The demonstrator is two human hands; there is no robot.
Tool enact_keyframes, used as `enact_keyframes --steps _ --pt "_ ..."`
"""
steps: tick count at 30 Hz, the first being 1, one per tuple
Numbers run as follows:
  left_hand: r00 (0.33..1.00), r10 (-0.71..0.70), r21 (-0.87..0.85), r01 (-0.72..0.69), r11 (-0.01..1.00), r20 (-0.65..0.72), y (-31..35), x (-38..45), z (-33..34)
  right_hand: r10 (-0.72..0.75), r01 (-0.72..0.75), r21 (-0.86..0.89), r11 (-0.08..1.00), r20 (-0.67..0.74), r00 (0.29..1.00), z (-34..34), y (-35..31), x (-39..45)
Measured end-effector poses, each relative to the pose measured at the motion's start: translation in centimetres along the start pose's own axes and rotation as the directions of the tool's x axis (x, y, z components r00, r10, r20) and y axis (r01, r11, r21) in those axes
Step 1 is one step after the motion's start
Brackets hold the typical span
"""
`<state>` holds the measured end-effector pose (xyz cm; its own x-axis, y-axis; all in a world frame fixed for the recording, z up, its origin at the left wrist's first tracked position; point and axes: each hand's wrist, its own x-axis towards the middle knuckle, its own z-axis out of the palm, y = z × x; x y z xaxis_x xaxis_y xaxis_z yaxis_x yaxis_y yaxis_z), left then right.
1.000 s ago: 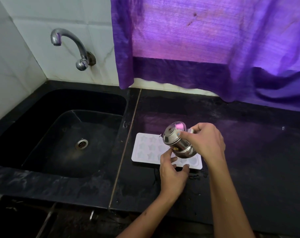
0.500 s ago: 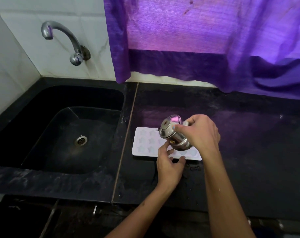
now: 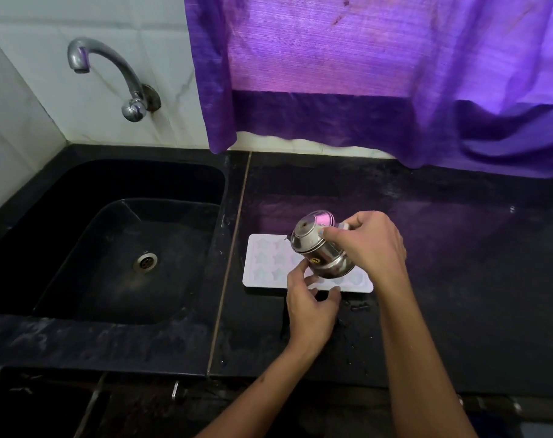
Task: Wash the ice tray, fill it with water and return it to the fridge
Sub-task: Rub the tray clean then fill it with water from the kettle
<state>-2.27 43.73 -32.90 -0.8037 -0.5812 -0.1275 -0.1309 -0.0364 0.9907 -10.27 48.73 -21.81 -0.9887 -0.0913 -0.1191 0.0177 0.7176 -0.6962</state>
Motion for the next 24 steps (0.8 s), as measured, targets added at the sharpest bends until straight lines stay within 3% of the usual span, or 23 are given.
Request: enact_keyframes --steps 24 --pt "0.996 -0.068 -0.051 0.064 0.997 -0.066 -0.5 1.7 -0.7 -0.17 0.165 -0.147 0.975 -0.019 0.985 3.0 -2.3 -0.7"
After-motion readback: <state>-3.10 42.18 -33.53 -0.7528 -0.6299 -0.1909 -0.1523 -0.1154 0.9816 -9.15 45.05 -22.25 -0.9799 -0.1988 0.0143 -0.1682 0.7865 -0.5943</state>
